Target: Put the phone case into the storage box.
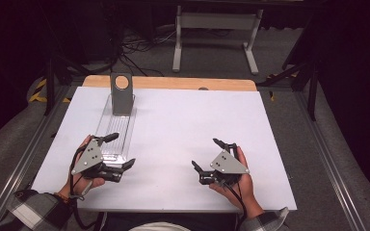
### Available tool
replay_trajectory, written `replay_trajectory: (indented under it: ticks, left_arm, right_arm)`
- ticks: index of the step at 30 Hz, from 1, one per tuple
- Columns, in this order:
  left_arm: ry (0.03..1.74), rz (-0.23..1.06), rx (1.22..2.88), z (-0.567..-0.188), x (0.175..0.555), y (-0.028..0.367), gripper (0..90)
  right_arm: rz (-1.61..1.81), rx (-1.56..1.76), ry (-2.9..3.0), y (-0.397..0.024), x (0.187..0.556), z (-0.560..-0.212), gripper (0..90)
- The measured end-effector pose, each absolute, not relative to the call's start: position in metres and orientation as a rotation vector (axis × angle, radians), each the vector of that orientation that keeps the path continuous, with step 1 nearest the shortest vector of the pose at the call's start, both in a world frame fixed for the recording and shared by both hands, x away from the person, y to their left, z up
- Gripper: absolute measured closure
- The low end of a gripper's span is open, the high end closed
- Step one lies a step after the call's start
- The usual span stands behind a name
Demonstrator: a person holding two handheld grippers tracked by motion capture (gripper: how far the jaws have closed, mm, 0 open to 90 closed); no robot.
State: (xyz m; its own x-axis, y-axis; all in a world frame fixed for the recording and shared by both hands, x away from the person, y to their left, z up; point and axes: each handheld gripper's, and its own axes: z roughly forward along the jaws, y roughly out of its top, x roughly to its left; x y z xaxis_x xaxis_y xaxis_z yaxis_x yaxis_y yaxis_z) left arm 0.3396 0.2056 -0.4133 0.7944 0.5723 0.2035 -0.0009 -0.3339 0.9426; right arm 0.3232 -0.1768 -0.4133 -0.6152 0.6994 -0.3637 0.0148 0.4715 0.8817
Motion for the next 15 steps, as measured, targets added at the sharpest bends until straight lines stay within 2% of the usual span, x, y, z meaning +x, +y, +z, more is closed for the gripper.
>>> replay_trajectory:
  ticks: [15]
  left_arm:
    - [0.423, 0.554, 1.897, -0.433, 0.333, 0.2, 3.8]
  right_arm:
    - [1.193, 0.602, 1.976, -0.181, 0.322, -0.414, 5.5]
